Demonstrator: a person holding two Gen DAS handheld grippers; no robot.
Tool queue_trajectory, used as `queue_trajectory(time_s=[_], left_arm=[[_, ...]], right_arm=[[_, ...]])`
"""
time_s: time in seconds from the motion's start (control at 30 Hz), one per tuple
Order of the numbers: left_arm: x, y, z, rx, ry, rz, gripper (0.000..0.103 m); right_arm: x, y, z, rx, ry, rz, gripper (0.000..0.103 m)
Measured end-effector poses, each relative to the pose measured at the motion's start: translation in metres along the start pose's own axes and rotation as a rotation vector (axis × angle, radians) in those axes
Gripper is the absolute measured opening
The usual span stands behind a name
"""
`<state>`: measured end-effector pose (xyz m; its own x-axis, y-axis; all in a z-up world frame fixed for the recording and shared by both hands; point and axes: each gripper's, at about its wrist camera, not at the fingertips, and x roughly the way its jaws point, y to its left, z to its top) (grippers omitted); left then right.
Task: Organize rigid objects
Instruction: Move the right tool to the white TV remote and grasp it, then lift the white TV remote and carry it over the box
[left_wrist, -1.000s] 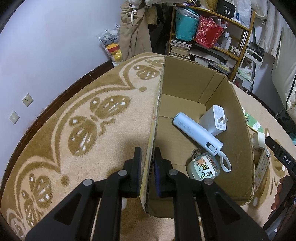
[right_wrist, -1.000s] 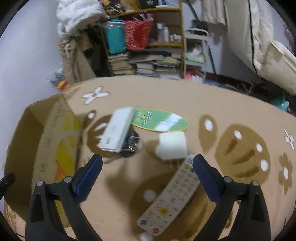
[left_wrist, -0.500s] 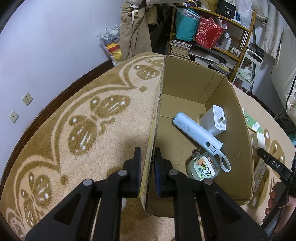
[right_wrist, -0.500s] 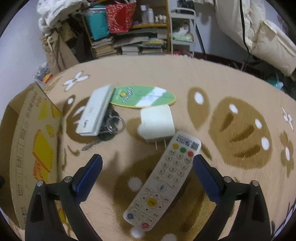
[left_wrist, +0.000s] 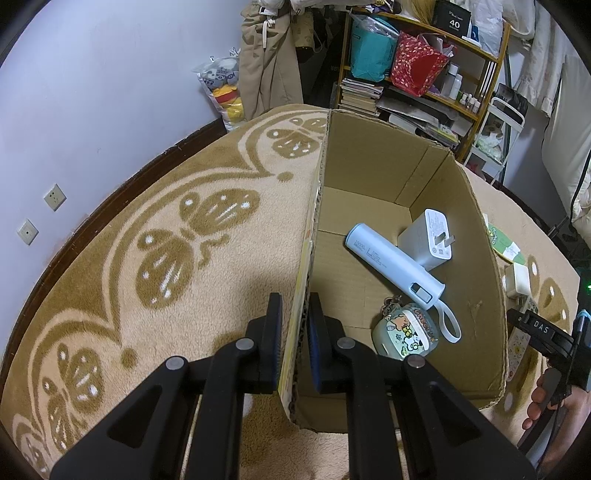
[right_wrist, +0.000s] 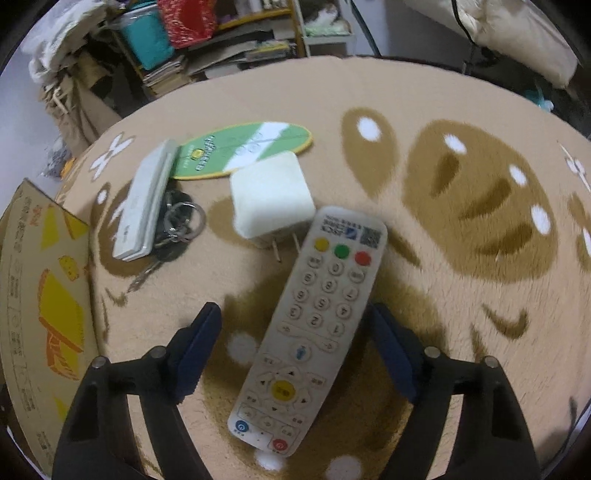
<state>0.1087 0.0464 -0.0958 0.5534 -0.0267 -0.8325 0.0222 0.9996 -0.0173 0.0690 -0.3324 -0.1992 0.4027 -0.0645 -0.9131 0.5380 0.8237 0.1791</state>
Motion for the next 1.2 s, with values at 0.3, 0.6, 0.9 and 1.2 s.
queue_trajectory(time_s=[0.3, 0.6, 0.9, 1.2], left_arm=[[0.0, 0.0, 0.0, -0.001, 0.0, -0.001, 0.013], [0.0, -0.001, -0.001, 0.011, -0.003, 0.014, 0.013], [0.0, -0.001, 0.0, 0.012, -0.002, 0.017, 0.013], [0.0, -0.001, -0.001, 0.013, -0.002, 0.017, 0.013]], right_arm=[[0.002, 0.001, -0.004, -0.015, 0.003, -0.042, 0.068], [-0.002, -0.003, -0.006, -0.012, -0.017, -0.11, 0.045], [-0.018, -0.012, 0.001, 0.038, -0.057, -0.054, 0.044], [-0.031, -0.012, 0.009, 0.046, -0.098, -0.027, 0.044]])
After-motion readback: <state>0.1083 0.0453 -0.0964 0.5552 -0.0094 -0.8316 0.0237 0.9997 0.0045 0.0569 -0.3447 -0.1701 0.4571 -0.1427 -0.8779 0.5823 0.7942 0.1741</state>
